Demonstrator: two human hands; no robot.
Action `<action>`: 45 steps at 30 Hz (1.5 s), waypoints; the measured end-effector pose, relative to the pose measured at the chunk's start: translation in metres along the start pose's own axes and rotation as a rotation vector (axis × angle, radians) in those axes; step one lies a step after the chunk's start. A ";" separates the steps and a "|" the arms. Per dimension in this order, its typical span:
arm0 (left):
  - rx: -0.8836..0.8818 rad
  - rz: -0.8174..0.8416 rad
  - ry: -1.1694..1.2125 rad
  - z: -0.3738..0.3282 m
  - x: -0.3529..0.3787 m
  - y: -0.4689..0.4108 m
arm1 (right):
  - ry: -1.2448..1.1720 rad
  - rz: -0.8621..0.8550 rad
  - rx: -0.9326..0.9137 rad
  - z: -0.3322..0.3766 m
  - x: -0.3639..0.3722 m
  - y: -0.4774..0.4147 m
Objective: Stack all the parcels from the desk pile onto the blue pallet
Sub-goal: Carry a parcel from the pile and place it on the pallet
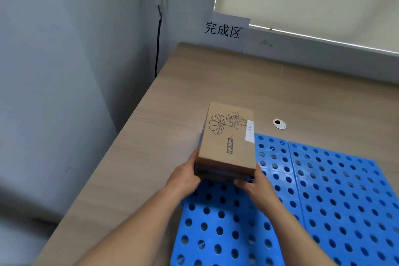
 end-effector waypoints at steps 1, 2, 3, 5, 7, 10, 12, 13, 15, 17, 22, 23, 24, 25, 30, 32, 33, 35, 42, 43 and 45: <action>0.003 -0.011 0.008 0.003 -0.001 -0.003 | 0.000 0.004 0.005 0.001 0.000 -0.003; 0.003 -0.019 0.015 0.005 -0.002 -0.005 | 0.004 0.003 0.011 0.002 0.000 -0.005; 0.012 -0.027 0.019 0.007 -0.003 -0.007 | 0.011 -0.001 0.016 0.003 -0.001 -0.007; 0.027 -0.034 0.003 0.008 -0.005 -0.011 | 0.026 -0.008 0.029 0.004 -0.001 -0.010; 0.032 -0.037 -0.027 0.009 -0.006 -0.014 | 0.033 -0.016 0.042 0.003 0.000 -0.011; 0.040 -0.038 -0.082 0.009 -0.008 -0.016 | 0.044 -0.026 0.035 0.003 0.001 -0.009; 0.053 -0.033 -0.113 0.007 -0.009 -0.016 | 0.040 -0.030 0.034 0.003 0.002 -0.007; 0.057 -0.032 -0.127 0.006 -0.009 -0.016 | 0.039 -0.030 0.036 0.003 0.002 -0.007; 0.058 -0.027 -0.139 0.004 -0.010 -0.016 | 0.048 -0.031 0.033 0.002 0.002 -0.006; 0.052 -0.023 -0.144 0.004 -0.010 -0.016 | 0.051 -0.034 0.028 0.002 0.001 -0.006; 0.030 -0.033 -0.185 0.001 -0.009 -0.014 | 0.038 -0.034 0.028 -0.001 0.000 -0.008; 0.030 -0.039 -0.200 0.000 -0.009 -0.014 | 0.037 -0.038 0.027 -0.002 0.000 -0.008; 0.030 -0.045 -0.211 0.000 -0.010 -0.014 | 0.042 -0.041 0.024 -0.003 0.000 -0.008; 0.029 -0.049 -0.220 0.000 -0.011 -0.014 | 0.049 -0.044 0.025 -0.003 0.000 -0.009; 0.018 -0.058 -0.234 0.001 -0.011 -0.014 | 0.073 -0.056 0.034 -0.005 0.001 -0.010; 0.017 -0.063 -0.233 0.001 -0.010 -0.014 | 0.081 -0.050 0.036 -0.004 0.000 -0.009; 0.020 -0.068 -0.230 0.001 -0.009 -0.013 | 0.084 -0.046 0.037 -0.004 0.000 -0.009; 0.020 -0.072 -0.220 0.001 -0.009 -0.012 | 0.088 -0.039 0.035 -0.002 0.001 -0.008; -0.008 -0.066 -0.189 0.002 -0.006 -0.007 | 0.141 -0.007 0.045 0.002 0.000 -0.005; -0.014 -0.063 -0.180 0.002 -0.006 -0.006 | 0.155 0.001 0.045 0.003 0.000 -0.005; -0.025 -0.046 -0.169 0.003 -0.003 -0.003 | 0.186 0.017 0.037 0.004 0.000 -0.003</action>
Point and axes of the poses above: each hand's wrist, its own y-axis away from the middle knuckle, its own x-axis out of the palm, z = x × y, the point moved 8 cm from there along -y, towards the middle knuckle, and after that the axes turned 11 degrees about z, right-handed, at the moved point
